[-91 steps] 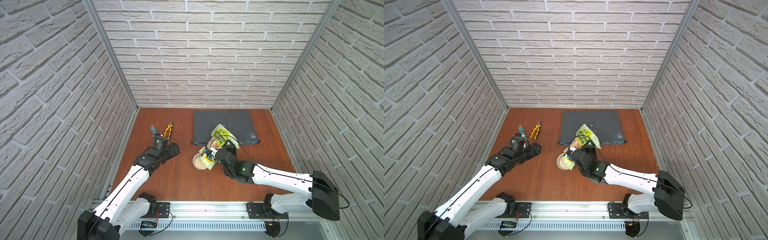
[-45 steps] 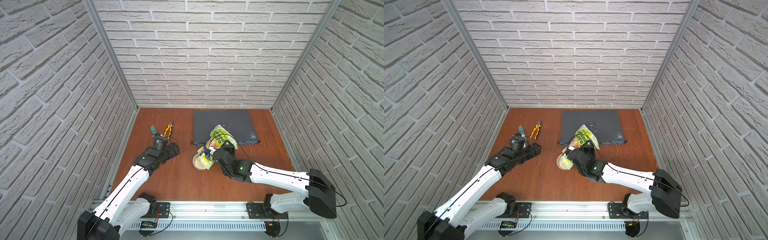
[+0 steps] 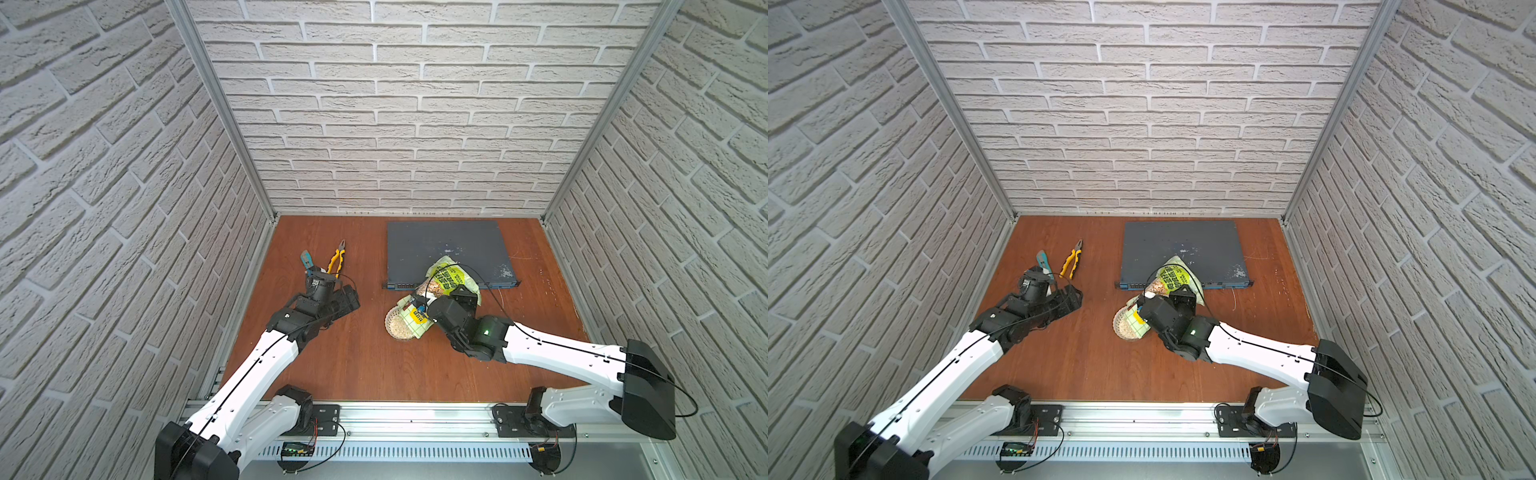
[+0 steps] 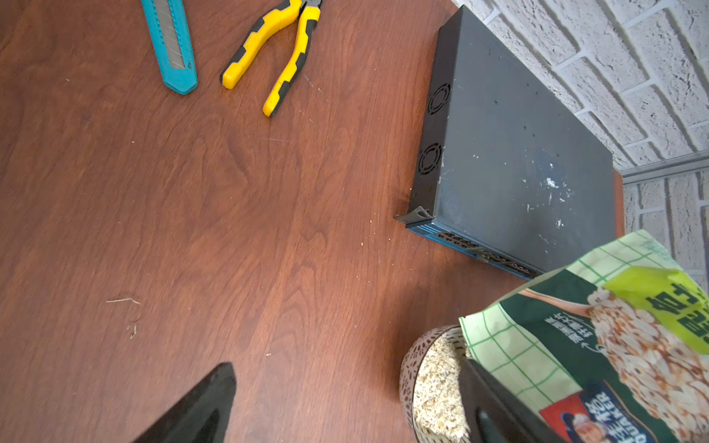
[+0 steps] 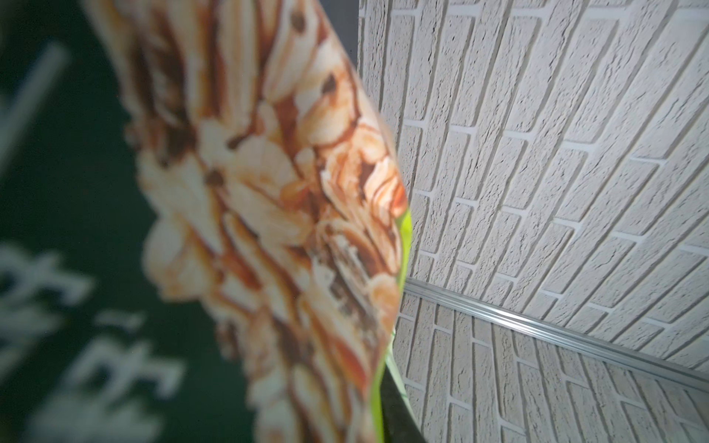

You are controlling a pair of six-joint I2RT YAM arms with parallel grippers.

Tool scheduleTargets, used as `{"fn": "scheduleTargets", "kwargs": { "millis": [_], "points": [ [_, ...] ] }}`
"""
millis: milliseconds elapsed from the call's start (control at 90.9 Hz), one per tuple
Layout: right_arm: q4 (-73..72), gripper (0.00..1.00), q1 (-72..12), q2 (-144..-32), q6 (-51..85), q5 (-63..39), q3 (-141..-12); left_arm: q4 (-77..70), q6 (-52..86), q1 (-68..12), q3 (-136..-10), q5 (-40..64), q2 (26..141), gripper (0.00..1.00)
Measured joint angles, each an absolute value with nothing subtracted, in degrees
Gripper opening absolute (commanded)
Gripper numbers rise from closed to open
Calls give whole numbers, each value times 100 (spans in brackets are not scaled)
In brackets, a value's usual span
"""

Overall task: Pour the oats into the breakfast bowl
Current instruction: Pour the oats into the bowl, then place the oats bag at the center of the board.

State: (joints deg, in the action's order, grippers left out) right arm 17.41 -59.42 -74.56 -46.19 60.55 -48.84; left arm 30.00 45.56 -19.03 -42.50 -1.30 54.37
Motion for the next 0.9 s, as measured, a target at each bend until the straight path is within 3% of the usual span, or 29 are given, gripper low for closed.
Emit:
{"fn": "scheduleTargets", "kwargs": {
  "millis": [396,902],
  "points": [
    [2495,4,-5496,-6956,-3376,5205,-4888,3006,4556,-1903,-4252,-130,5437,93],
    [2698,4,-3929,-5647,-1457,2189,-4252,3026,4554,-1903,-4320,-152,5487,94]
  ]
}}
